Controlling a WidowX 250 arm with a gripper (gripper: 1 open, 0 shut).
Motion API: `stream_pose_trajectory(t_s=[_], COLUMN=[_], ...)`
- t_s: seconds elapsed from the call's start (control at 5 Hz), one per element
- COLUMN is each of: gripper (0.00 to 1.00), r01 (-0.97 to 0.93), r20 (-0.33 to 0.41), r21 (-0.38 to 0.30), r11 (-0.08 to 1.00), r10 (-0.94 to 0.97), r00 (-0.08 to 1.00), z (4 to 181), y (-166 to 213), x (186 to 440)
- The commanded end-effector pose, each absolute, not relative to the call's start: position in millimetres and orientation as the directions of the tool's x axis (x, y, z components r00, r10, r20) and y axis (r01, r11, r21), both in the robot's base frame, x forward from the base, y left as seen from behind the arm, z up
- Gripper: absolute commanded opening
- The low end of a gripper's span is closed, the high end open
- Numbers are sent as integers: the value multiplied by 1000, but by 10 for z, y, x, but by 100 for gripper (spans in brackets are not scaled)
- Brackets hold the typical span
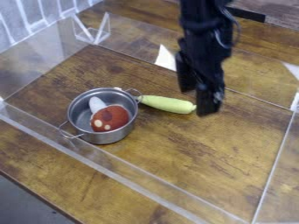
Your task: Put the mushroom in the silver pot
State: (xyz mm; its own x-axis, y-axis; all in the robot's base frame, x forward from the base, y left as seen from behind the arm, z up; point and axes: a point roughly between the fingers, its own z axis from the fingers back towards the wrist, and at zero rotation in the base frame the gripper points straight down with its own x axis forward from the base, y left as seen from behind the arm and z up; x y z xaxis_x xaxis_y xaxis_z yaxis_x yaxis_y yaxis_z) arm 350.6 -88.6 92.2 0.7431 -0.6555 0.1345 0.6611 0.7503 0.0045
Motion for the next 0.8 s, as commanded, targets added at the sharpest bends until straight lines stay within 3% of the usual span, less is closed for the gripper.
stream_pose_trajectory(t_s=[0.0, 0.4, 0.6], gripper=[100, 100, 100], r01=[673, 720, 719], r20=[145, 106, 108], r21=[-3, -6, -10], r11=[740, 694, 695], r10=[-665, -715, -714], r00=[732, 691, 692], z=[957, 1078, 1114], y=[-1026, -833, -867], x=[3478, 3566, 3452])
